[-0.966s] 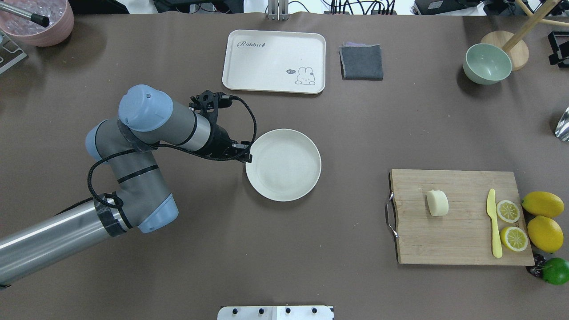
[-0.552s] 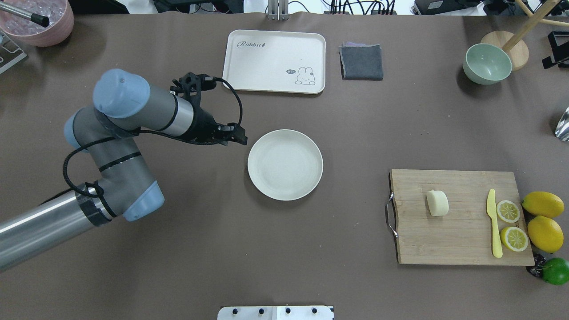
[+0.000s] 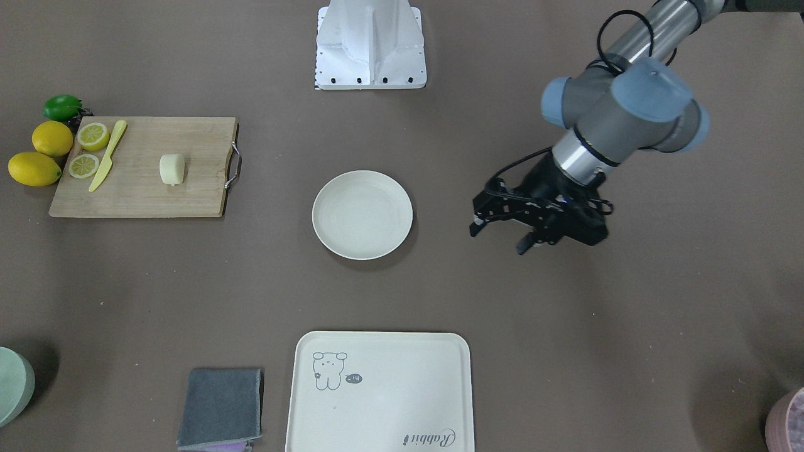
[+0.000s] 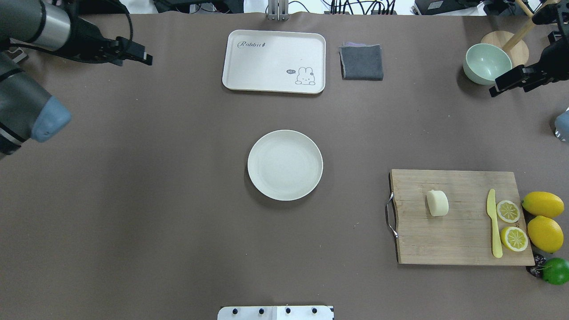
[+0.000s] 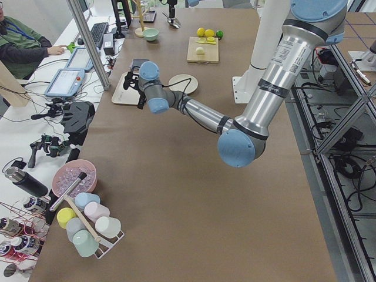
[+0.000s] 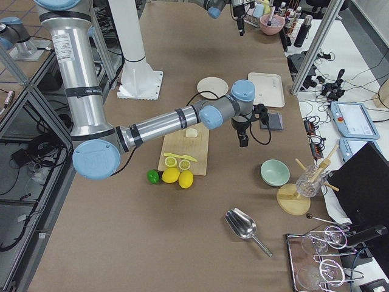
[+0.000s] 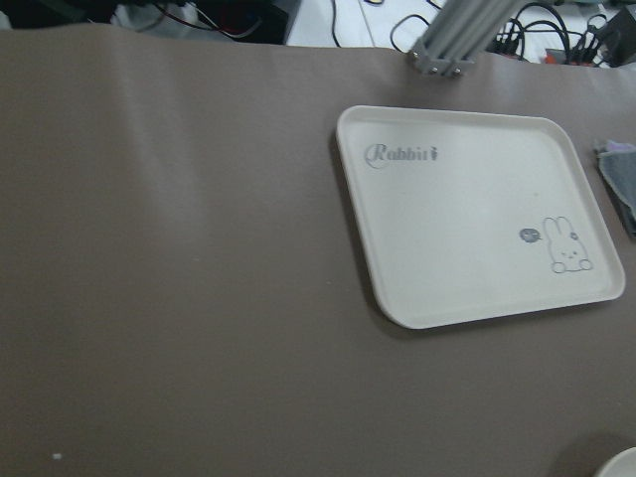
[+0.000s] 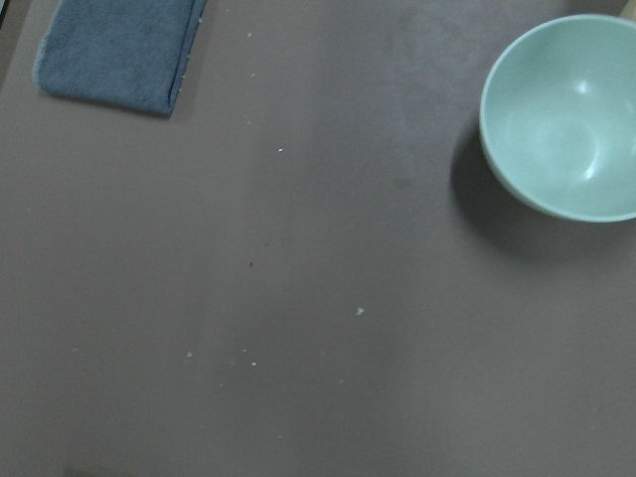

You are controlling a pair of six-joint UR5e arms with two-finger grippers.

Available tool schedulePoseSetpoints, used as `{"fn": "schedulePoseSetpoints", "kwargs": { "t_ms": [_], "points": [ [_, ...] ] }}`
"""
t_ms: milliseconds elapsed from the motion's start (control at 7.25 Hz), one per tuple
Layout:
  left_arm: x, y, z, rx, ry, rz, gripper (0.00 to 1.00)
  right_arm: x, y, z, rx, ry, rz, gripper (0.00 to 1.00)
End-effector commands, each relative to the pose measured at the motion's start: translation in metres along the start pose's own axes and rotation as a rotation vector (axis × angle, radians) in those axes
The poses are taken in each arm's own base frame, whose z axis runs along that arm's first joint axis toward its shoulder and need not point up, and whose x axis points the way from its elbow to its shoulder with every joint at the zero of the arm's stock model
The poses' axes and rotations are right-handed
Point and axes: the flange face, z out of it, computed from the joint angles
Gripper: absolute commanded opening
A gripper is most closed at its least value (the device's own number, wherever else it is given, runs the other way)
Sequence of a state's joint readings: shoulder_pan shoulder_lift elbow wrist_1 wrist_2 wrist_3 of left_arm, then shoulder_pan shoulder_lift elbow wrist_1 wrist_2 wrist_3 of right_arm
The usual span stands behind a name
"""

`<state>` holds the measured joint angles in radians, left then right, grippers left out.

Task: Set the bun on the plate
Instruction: 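Release the plate and withdraw the left arm while the right arm approaches the board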

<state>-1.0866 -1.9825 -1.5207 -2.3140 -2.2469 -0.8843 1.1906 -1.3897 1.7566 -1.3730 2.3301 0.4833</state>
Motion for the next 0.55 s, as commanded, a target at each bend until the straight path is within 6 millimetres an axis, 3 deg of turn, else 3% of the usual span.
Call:
{"fn": "schedulePoseSetpoints", "kwargs": {
  "t_ms": [0,138,414],
  "points": [
    [-0.075,0.018,-0.017,-0.012,-0.075,0.021,0.98,-0.047,0.023,0.027,-0.056,-0.025,0.052,1.0],
    [-0.1,0.037,-0.015,-0.029,-0.097,0.011,0.98,-0.047,0.038,0.039,-0.081,-0.016,0.046,1.0],
    [-0.108,0.045,-0.017,-0.033,-0.104,0.002,0.98,-0.061,0.066,0.065,-0.129,0.004,0.028,1.0]
  ]
}}
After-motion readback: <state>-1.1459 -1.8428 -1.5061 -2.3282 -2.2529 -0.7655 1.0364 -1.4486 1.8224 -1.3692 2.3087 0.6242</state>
